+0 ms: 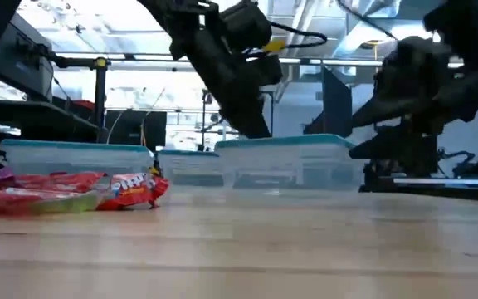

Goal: Sort candy

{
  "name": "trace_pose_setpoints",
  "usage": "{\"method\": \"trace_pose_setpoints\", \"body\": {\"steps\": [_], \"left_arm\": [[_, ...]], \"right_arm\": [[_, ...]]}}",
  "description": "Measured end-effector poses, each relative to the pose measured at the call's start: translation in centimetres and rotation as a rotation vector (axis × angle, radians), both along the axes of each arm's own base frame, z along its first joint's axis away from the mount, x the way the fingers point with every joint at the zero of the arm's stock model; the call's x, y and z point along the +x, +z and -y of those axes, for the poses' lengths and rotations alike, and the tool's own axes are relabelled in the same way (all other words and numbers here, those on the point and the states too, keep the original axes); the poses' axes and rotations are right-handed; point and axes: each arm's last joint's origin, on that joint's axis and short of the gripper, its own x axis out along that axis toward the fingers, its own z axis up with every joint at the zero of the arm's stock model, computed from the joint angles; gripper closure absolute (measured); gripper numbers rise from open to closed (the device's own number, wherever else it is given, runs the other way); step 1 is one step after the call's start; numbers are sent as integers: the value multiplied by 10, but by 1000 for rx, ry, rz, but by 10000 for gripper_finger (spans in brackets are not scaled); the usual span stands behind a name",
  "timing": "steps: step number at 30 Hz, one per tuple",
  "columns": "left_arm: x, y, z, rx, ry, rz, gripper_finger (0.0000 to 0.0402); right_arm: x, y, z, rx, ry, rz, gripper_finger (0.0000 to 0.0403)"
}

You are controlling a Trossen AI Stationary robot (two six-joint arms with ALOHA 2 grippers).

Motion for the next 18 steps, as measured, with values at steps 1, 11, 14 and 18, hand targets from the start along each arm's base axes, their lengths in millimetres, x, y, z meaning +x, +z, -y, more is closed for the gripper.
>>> {"method": "trace_pose_setpoints", "body": {"steps": [1,11,14,18], "left_arm": [[0,0,4,-14,4,1,402],[4,1,30,-71,-41,28,402],[5,4,26,-59,-39,35,402],[7,24,24,-32,-45,93,402]], "right_arm": [[0,-1,4,-2,-20,-5,161],[-1,4,31,-40,-84,-29,161],[-7,8,29,-26,-39,-60,161],[-17,23,19,1,67,-27,161]]}}
